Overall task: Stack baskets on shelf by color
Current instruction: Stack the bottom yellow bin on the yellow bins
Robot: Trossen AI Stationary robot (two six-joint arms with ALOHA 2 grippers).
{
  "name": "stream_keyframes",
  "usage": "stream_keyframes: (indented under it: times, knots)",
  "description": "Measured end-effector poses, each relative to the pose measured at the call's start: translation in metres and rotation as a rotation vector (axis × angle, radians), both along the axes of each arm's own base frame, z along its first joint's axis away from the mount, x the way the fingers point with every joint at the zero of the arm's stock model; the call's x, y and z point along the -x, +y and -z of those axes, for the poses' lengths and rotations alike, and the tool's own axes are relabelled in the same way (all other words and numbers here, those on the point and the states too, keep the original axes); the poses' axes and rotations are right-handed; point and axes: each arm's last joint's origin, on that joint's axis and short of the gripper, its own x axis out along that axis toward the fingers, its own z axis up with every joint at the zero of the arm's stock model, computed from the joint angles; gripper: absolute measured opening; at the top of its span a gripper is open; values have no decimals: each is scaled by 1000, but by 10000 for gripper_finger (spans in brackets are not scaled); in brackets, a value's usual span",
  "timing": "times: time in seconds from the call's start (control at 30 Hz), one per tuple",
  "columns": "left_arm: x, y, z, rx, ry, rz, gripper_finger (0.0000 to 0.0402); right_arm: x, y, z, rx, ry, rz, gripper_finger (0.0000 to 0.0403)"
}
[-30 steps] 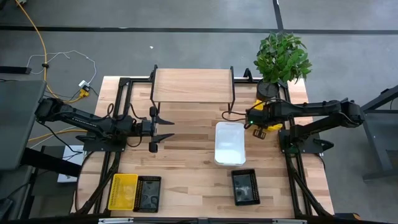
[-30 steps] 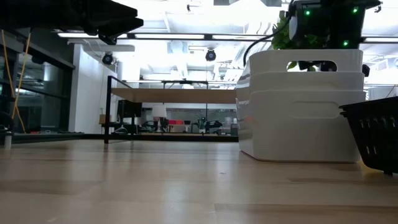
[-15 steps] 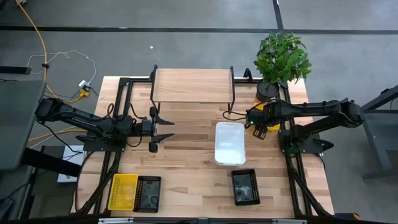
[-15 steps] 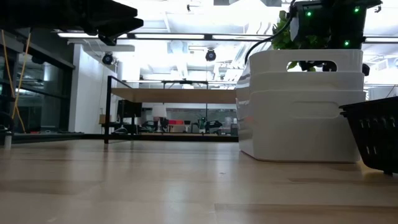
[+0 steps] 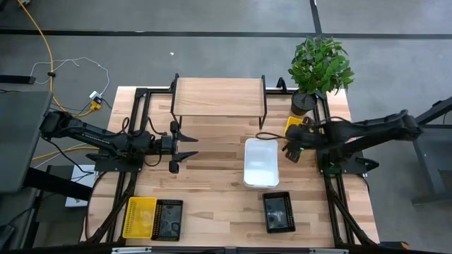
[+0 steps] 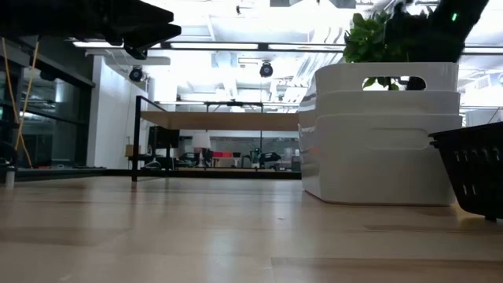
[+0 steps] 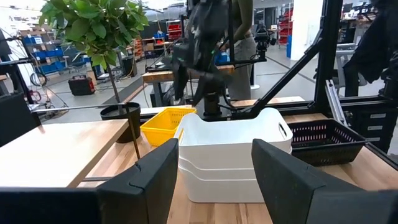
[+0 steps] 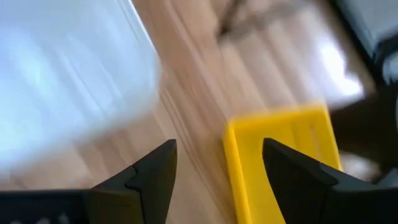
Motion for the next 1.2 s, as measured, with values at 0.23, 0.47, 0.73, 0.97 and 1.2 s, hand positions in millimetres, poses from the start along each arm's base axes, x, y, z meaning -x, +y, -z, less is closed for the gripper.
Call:
stream_keyframes:
  times: [0.23,0.47,0.73,0.97,1.2]
  knots:
    - [0,0,0,0,0,0,193,4,28,-8,141,-547,-187,224]
    - [0,0,-1,4,-11,1,193,-2,36,11,262,-968,-338,224]
    - [0,0,-4,6,-46,1,193,-2,38,7,253,-1060,-447,224]
    - [0,0,-4,110,-56,1,193,-3,40,8,224,-1053,-493,224]
    - [-9,-13,-7,234,95,80,193,-3,40,8,225,-1053,-493,224]
